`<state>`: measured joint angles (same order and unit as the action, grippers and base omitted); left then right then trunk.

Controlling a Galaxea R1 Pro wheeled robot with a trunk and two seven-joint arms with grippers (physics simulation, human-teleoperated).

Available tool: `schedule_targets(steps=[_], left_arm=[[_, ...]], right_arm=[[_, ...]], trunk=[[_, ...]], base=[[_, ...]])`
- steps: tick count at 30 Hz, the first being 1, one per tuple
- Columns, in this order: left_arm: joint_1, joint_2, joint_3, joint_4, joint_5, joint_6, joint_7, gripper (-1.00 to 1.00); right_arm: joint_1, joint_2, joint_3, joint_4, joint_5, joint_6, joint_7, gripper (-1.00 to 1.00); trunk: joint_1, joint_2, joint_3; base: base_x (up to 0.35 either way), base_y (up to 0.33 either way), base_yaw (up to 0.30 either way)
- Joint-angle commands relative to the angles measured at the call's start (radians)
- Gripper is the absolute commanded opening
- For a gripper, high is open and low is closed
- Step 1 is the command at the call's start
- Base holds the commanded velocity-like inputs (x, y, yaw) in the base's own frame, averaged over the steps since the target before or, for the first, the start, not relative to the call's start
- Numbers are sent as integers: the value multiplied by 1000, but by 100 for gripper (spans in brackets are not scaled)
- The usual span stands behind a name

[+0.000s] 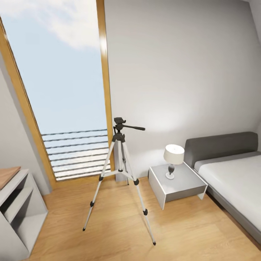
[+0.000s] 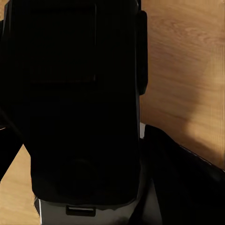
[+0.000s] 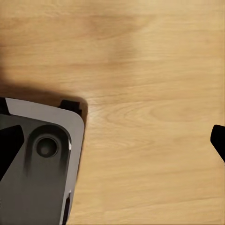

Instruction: Attach the digital camera to the camera tripod in the bedroom.

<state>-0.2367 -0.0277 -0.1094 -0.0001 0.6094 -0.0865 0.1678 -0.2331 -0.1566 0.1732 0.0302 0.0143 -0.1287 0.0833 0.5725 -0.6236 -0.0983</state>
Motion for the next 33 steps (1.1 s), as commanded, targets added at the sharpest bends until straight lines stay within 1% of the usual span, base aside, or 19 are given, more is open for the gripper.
schedule_targets(steps=[1,9,19,33], left_arm=[[-1,1,-9,0,6,-1,2,-100],[-1,4,-9,0,6,-1,2,-100],[-1,4,-9,0,5,-3,2,-100],[0,2,-10,0,4,-3,2,-100]], right_arm=[[-2,0,3,3,1,-6,3,100],[-2,1,2,2,1,-5,1,100],[-2,0,3,2,1,0,1,100],[-2,3,3,3,1,0,3,100]], trunk=[[1,-1,-2],[1,-1,-2],[1,-1,-2],[1,-1,-2]], base=[[249,-53,0],[292,-66,0],[289,-6,0],[44,-10,0]])
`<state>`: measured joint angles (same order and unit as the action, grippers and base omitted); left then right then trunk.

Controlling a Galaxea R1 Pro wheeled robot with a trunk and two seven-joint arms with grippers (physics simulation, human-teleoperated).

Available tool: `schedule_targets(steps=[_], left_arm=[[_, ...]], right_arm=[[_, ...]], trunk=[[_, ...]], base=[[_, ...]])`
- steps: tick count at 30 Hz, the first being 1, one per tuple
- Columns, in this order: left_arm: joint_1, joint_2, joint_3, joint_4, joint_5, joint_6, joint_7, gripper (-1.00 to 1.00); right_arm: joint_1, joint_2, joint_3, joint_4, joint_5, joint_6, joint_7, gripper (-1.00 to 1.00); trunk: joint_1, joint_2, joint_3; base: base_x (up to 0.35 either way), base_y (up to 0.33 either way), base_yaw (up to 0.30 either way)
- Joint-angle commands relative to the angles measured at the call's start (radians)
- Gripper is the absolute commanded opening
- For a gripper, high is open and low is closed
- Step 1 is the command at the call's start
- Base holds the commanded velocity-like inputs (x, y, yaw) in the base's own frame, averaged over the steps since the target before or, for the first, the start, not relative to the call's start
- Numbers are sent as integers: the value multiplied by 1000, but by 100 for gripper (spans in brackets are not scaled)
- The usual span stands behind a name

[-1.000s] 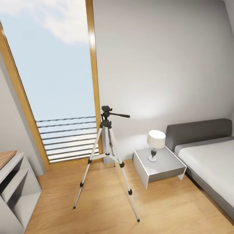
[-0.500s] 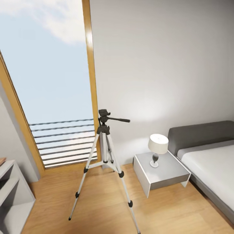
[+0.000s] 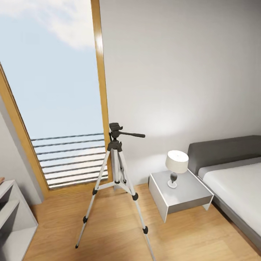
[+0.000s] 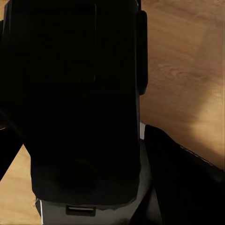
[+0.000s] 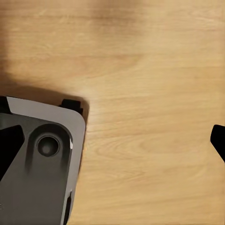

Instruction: Attach the digital camera to the camera tripod in the bedroom.

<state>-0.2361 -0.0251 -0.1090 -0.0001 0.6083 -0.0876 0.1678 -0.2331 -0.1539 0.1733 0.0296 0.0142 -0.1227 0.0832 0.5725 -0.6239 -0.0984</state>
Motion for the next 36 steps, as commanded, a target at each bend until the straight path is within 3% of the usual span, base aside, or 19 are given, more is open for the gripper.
schedule_targets(steps=[1,16,36], left_arm=[[-1,0,-10,0,5,-2,2,-100],[-1,2,-10,0,5,-3,2,-100],[-1,3,-9,0,7,-4,3,-100]], right_arm=[[-2,0,3,3,1,-6,3,100],[-2,4,3,4,2,-5,2,100],[-2,2,3,3,1,-6,0,100]], trunk=[[1,-1,-2],[1,-1,-2],[1,-1,-2]], base=[[180,-134,0],[220,-208,13],[118,-216,247]])
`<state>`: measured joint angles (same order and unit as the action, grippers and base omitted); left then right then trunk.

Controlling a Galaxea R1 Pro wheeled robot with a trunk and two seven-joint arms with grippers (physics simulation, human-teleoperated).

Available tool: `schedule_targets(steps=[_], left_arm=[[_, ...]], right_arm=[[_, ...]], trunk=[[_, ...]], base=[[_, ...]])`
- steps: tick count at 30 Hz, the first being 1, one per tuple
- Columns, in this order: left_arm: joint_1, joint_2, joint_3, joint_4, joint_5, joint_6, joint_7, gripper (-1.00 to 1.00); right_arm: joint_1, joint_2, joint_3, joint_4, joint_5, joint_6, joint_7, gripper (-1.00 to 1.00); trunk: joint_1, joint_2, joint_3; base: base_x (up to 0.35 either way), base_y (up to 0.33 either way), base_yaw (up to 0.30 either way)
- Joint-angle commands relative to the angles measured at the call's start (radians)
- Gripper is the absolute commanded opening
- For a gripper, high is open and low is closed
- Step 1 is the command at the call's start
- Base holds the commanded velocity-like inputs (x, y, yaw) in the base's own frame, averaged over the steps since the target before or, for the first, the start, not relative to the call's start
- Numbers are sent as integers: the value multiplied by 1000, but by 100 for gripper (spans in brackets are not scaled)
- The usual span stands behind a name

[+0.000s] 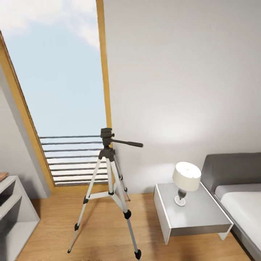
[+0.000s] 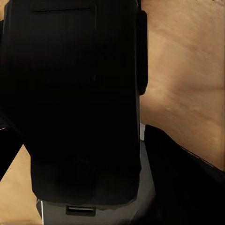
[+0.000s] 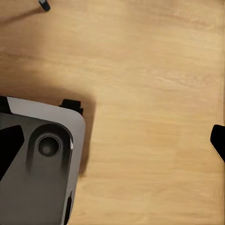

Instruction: Attach the digital camera to the camera tripod in the bedroom.

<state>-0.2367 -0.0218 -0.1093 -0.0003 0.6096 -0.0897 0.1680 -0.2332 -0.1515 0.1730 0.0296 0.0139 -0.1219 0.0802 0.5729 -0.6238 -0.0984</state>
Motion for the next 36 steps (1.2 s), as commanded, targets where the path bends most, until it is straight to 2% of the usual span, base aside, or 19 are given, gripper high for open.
schedule_targets(steps=[1,26,36], left_arm=[[-1,0,-9,0,5,-2,3,-100],[-1,-1,-9,0,5,-2,4,-100],[0,-5,-9,0,5,-2,3,-100]], right_arm=[[-2,0,3,3,1,-7,3,100],[-2,0,3,3,1,-7,2,100],[-2,0,3,3,1,-7,3,100]], trunk=[[0,-1,-2],[0,-1,-2],[0,-1,-2]], base=[[7,-52,268],[1,-6,266],[0,0,42]])
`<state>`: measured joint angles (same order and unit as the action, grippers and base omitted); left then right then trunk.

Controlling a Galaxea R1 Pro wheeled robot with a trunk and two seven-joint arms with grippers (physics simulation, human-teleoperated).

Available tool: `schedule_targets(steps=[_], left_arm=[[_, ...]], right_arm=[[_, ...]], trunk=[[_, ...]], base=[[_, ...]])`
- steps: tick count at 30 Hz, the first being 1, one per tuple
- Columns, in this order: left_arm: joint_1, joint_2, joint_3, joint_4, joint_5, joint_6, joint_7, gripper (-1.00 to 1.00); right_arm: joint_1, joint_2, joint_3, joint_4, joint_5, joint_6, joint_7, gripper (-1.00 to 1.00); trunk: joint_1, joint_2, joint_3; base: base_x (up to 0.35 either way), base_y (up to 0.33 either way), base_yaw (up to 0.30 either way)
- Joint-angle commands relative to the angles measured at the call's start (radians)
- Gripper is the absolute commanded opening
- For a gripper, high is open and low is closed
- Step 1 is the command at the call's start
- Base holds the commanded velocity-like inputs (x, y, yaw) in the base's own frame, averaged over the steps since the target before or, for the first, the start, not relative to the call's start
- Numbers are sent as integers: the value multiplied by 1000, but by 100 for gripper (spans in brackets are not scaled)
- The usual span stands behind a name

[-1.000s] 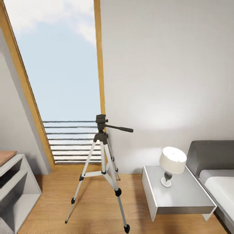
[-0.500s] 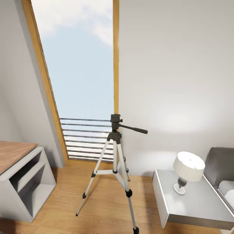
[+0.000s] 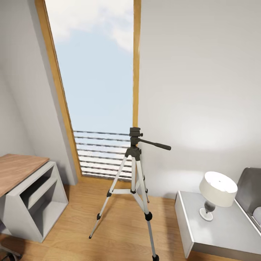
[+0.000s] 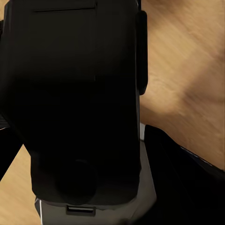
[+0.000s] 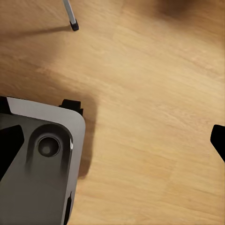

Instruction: Attach the digital camera to the camera tripod in the bedroom.

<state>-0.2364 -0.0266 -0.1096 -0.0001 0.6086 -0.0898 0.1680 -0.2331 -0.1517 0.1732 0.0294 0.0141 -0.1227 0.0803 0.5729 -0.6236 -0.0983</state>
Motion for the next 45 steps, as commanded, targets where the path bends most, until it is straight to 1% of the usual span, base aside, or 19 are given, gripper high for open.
schedule_targets(steps=[1,23,33,45], left_arm=[[-1,-1,-9,0,5,-2,2,-100],[-1,-7,-10,0,4,-2,2,-100],[-1,-6,-10,0,1,-2,2,-100],[-1,-6,-9,0,4,-2,2,-100]], right_arm=[[-2,-1,3,3,1,-6,3,100],[-2,-4,4,3,1,-8,1,100],[-2,-3,5,3,1,-8,2,100],[-2,-3,5,3,3,-8,3,100]], trunk=[[0,-1,-2],[0,-1,-2],[0,-1,-2],[0,-1,-2]], base=[[0,0,4],[-2,0,0],[-111,-84,0],[-12,-11,0]])
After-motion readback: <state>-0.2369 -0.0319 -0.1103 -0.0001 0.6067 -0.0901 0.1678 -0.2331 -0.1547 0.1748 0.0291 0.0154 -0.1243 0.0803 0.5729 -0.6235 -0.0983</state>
